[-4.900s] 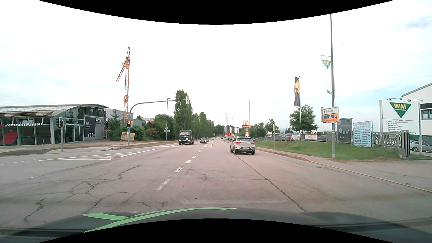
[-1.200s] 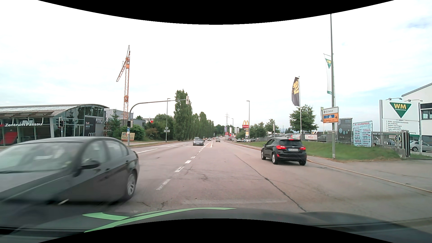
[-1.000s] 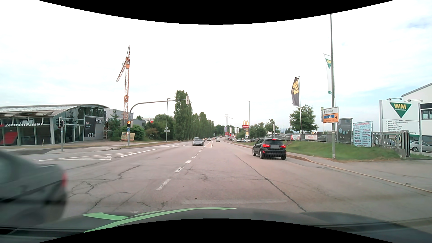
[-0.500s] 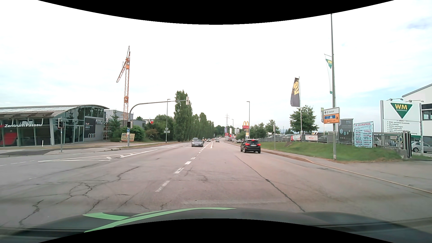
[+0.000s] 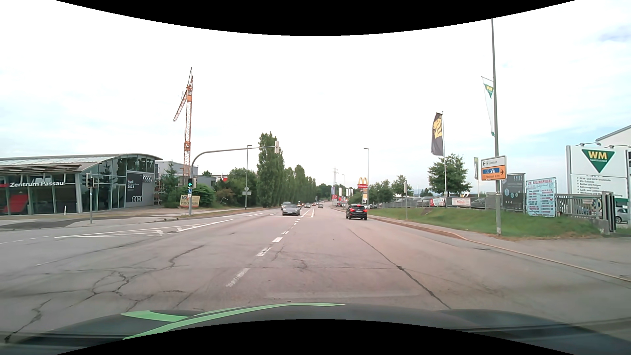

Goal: Follow the waypoints while adhering to traffic rules and regulations

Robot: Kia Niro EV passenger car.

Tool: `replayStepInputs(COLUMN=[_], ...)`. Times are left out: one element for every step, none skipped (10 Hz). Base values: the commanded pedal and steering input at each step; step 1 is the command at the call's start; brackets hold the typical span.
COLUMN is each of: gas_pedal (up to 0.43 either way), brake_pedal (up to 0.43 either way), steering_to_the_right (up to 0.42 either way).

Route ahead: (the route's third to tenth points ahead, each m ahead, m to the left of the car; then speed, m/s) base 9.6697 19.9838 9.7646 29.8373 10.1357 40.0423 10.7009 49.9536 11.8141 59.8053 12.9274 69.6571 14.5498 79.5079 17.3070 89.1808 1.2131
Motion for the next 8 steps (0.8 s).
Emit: replayStepInputs(gas_pedal=[0.118,0.118,0.118,0.118,0.118,0.118,0.118,0.118], brake_pedal=[0.000,0.000,0.000,0.000,0.000,0.000,0.000,0.000], steering_to_the_right=[-0.215,-0.230,-0.246,-0.263,-0.281,-0.295,-0.312,-0.330])
